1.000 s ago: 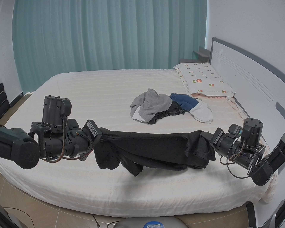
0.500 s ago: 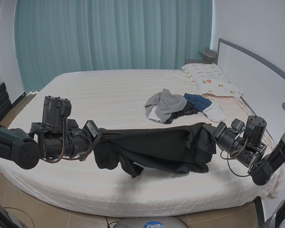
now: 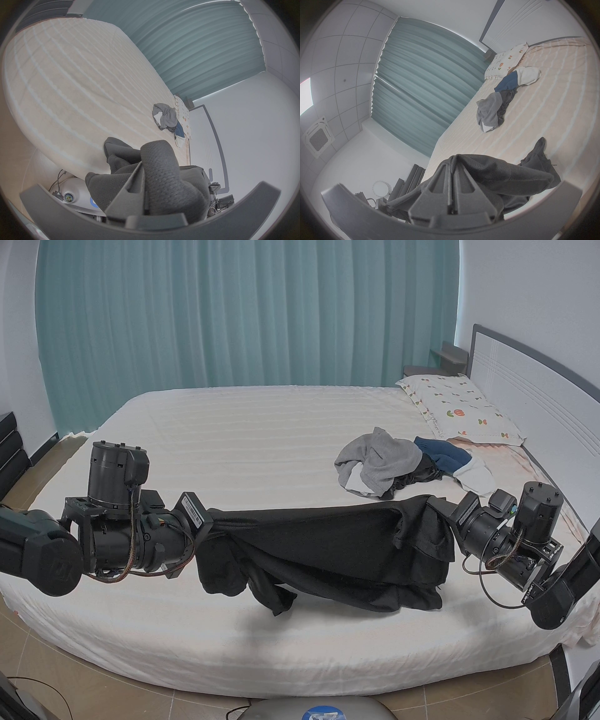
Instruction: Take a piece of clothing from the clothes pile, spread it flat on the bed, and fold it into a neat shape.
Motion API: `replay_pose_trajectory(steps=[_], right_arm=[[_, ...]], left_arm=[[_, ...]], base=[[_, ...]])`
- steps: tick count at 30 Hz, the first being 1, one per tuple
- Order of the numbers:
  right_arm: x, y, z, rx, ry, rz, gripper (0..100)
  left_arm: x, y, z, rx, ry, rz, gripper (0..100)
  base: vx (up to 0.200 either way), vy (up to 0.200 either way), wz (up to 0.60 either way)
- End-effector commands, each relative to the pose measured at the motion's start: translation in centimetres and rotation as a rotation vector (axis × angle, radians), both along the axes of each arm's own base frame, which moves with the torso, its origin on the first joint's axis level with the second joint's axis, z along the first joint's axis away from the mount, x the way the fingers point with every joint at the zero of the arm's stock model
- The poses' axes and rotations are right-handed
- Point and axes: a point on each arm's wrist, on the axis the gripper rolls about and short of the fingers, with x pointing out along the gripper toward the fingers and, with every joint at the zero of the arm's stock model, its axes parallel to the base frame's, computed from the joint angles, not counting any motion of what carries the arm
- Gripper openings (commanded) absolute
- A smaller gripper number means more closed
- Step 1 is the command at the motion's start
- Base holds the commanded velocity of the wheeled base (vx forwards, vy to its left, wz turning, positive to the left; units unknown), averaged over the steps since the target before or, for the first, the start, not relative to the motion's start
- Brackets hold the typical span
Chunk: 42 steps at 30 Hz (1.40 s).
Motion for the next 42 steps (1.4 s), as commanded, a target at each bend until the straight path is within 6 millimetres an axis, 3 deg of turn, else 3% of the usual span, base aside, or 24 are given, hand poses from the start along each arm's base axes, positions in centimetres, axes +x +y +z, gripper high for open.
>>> replay_pose_trajectory(steps=[1,26,42], right_arm=[[0.00,0.02,-0.01,0.000,0.000,0.001,0],[-0.18,-0.02,0.60,0.023,-0.068,-0.006,0],[-0.19,-0.01,0.50,0.020,-0.065,0.001,0]], left_arm=[[-0.03,0.01,0.00,-0.001,0.000,-0.001,0],[0.18,-0.07,-0.23,0.006,0.006,0.004,0],[0.08,-0.04,-0.43,0.007,0.013,0.000,0]], base=[[0.000,0.200,0.00],[0.000,0.200,0.00],[-0.013,0.000,0.00]])
